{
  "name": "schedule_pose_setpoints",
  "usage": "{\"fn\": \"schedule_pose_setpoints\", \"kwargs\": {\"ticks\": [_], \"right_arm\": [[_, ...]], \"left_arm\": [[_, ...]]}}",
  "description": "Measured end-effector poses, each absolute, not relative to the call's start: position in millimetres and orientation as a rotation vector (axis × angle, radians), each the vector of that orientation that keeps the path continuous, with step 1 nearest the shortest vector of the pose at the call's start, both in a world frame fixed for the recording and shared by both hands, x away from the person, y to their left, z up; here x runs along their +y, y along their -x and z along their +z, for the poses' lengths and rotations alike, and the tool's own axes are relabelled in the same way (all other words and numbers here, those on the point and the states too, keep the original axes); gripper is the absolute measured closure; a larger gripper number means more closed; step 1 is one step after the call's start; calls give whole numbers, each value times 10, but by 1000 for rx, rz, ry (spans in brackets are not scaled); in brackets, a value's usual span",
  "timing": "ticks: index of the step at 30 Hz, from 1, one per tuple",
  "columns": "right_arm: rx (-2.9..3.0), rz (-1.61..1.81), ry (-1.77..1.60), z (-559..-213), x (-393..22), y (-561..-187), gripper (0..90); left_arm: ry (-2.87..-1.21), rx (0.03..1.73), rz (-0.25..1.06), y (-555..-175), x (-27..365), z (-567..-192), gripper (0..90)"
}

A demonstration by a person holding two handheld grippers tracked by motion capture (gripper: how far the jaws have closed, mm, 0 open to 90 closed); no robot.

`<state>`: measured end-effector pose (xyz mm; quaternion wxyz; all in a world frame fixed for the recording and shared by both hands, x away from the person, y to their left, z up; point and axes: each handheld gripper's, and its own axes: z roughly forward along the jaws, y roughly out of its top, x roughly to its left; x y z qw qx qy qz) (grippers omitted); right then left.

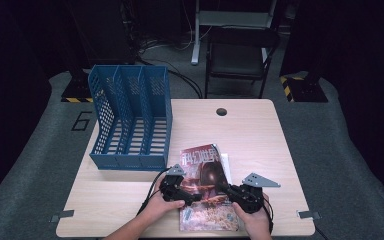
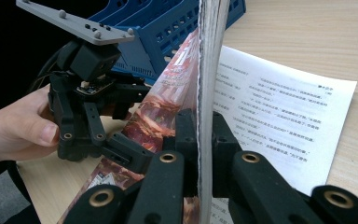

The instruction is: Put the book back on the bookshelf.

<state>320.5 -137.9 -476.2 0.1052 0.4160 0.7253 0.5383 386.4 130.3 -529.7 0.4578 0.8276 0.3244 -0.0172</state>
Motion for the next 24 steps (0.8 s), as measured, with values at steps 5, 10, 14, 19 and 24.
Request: {"fn": "schedule_pose_setpoints", "kwargs": {"ticks": [5,10,14,19,24], "right_arm": [[2150,1621,-1232,-4764,-1379,-3211,857],[2157,1616,-1260,-4785,-1389,-3233,855],[2163,1623,-1291,-4824,-1408,-3274,853],[2168,1590,-1320,-4866,-1428,-3318,842],[2177,1541,-1349,-4909,-1432,-3366,826]], "left_arm": [[-2072,748,-51,-3837,1265,-5294,0],[-2076,766,-48,-3847,1286,-5280,34],[-2063,782,-43,-3851,1296,-5282,65],[-2037,816,-29,-3842,1281,-5289,84],[-2027,842,-17,-3857,1285,-5282,131]]}}
